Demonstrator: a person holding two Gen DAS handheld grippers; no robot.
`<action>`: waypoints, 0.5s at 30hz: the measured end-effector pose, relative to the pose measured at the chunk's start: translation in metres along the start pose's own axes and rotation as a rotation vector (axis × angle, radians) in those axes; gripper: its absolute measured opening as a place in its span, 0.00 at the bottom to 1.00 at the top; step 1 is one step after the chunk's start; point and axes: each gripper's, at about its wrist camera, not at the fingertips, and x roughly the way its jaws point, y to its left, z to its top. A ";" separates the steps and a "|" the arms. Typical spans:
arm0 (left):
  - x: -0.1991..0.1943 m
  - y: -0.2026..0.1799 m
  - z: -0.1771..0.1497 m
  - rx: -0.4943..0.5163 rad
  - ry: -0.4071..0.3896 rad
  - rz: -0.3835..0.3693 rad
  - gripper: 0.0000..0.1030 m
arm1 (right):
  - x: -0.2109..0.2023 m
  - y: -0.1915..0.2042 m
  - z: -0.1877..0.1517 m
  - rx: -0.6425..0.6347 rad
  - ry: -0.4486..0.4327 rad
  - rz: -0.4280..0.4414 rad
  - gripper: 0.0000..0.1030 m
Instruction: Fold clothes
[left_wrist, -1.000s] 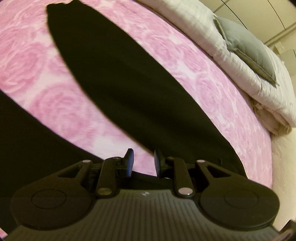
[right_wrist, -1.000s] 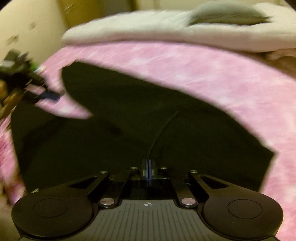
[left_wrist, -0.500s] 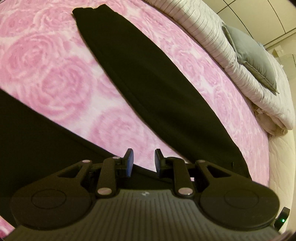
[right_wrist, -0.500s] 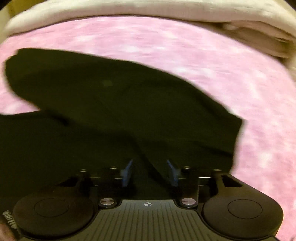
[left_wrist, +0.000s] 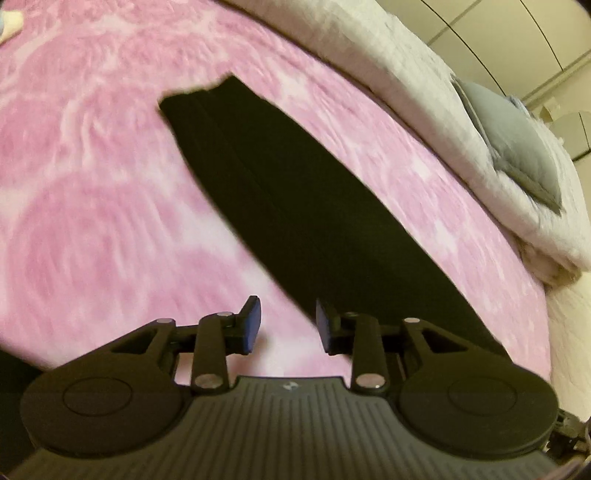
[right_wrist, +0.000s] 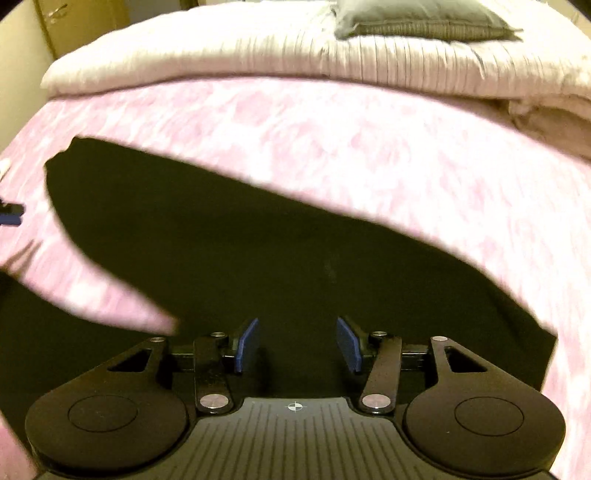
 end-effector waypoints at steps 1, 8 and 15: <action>0.005 0.006 0.010 -0.019 -0.011 0.006 0.29 | 0.010 0.000 0.011 -0.020 -0.001 -0.002 0.49; 0.032 0.006 0.058 0.020 -0.035 -0.018 0.29 | 0.051 -0.013 0.051 -0.064 -0.011 -0.045 0.49; 0.082 -0.123 0.049 0.533 0.131 -0.239 0.30 | 0.051 -0.056 0.032 -0.001 0.045 -0.099 0.49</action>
